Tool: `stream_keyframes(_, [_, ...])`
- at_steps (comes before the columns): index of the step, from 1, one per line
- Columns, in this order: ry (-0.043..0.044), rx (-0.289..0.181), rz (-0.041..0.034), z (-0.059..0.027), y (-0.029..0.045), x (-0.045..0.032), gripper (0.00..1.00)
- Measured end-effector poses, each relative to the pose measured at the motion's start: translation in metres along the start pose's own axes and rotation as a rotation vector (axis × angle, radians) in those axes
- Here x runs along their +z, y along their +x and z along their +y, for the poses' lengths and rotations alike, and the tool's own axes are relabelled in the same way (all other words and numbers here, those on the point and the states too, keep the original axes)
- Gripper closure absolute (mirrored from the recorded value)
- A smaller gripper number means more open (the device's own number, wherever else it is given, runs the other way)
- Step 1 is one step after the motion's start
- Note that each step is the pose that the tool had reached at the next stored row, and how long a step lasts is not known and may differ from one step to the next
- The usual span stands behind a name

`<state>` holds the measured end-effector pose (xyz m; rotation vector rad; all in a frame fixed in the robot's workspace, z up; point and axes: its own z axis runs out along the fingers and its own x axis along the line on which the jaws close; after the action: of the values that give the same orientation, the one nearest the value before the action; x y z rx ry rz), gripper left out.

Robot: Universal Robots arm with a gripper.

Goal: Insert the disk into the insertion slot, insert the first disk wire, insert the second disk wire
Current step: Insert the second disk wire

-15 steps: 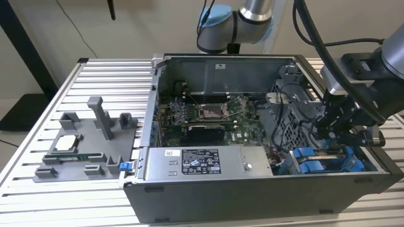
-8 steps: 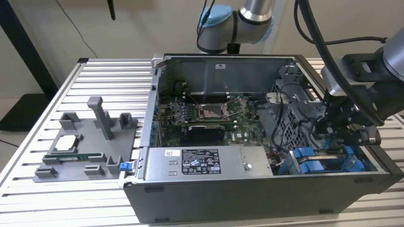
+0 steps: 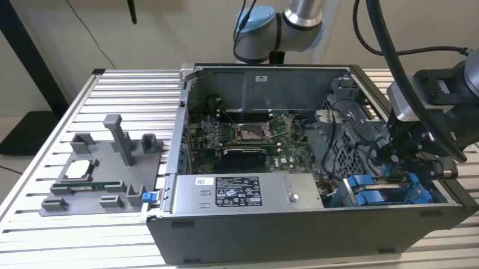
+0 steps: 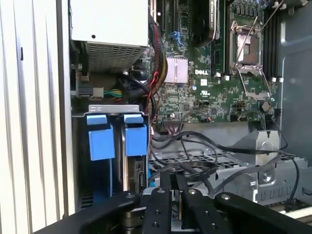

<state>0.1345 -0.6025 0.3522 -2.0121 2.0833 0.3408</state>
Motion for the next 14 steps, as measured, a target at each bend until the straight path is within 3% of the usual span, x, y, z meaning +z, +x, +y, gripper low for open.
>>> stream_keyframes(2, [0.0004,0.000,0.0113,-0.0003,0.0017,-0.0003,1.00])
stream_keyframes(5, [0.0013,0.000,0.0394,-0.0016,0.0028,-0.0006,1.00])
stream_keyframes(6, [0.0017,0.000,0.0526,-0.0022,0.0028,-0.0007,1.00])
stream_keyframes(10, [0.0028,0.001,0.1165,-0.0043,0.0028,-0.0006,1.00])
stream_keyframes(11, [0.0032,0.001,0.1289,-0.0044,0.0027,-0.0002,1.00])
stream_keyframes(12, [0.0034,0.001,0.1361,-0.0044,0.0024,0.0003,1.00])
stream_keyframes(14, [0.0035,0.001,0.1375,-0.0044,0.0025,0.0003,1.00])
